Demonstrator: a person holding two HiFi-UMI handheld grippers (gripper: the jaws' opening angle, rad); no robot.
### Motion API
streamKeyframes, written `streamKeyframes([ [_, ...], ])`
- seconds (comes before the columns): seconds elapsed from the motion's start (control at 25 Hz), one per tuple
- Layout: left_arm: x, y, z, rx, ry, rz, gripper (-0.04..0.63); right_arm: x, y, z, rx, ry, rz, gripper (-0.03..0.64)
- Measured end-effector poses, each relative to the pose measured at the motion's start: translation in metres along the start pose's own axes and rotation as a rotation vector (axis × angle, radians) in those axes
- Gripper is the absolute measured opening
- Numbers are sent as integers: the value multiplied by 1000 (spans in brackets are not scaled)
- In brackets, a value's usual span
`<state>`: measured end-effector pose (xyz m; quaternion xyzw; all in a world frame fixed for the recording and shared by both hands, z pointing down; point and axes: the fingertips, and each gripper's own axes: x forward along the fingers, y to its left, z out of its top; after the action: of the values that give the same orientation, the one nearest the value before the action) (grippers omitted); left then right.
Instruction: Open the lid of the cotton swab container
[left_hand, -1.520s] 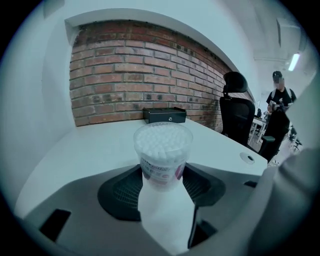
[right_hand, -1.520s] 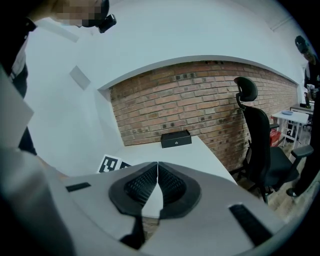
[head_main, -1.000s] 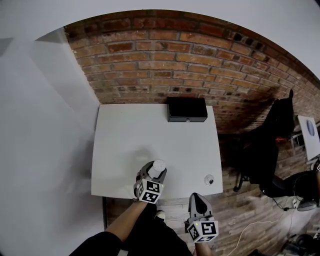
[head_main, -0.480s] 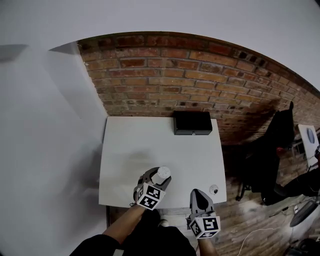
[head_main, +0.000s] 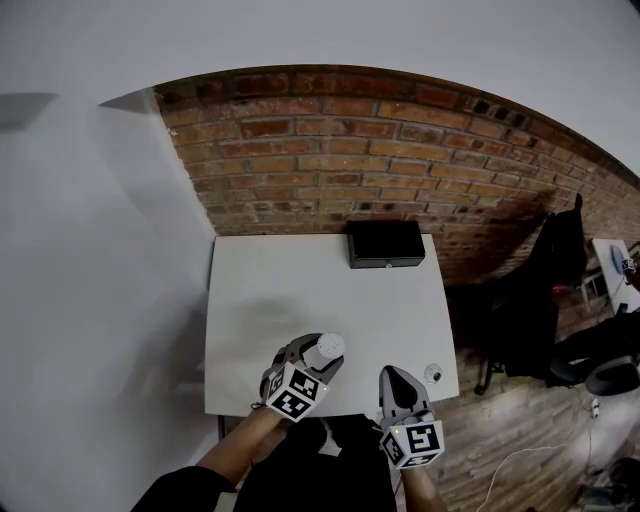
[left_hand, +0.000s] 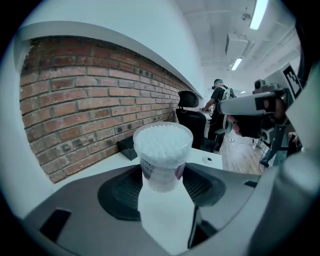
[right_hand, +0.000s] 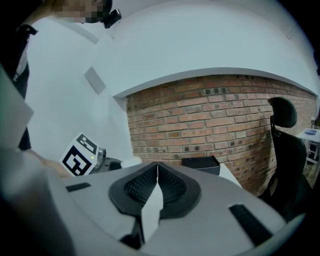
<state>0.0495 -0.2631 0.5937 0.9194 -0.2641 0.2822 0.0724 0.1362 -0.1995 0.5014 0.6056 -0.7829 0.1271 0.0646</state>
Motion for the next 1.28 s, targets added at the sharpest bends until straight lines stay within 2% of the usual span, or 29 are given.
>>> streamKeyframes([
  [0.16, -5, -6, 0, 46, 11, -32, 261, 6, 11, -1, -43, 25, 51, 21],
  [0.32, -13, -13, 5, 106, 5, -57, 261, 10, 31, 2, -134, 101, 134, 21],
  [0.56, -24, -18, 13, 199, 22, -43, 261, 16, 57, 9, -192, 60, 283, 25],
  [0.6, -25, -19, 12, 215, 31, -43, 261, 19, 60, 9, -199, 64, 295, 43],
  [0.68, -26, -21, 10, 241, 50, -45, 261, 24, 66, 8, -204, 76, 320, 138],
  [0.84, -28, -21, 3, 293, 94, -40, 261, 30, 84, 8, -217, 146, 385, 221],
  [1.0, -27, -21, -3, 351, 134, -37, 261, 40, 92, -1, -266, 193, 412, 246],
  [1.28, -24, -27, -10, 409, 188, -60, 261, 49, 95, -26, -327, 245, 479, 247],
])
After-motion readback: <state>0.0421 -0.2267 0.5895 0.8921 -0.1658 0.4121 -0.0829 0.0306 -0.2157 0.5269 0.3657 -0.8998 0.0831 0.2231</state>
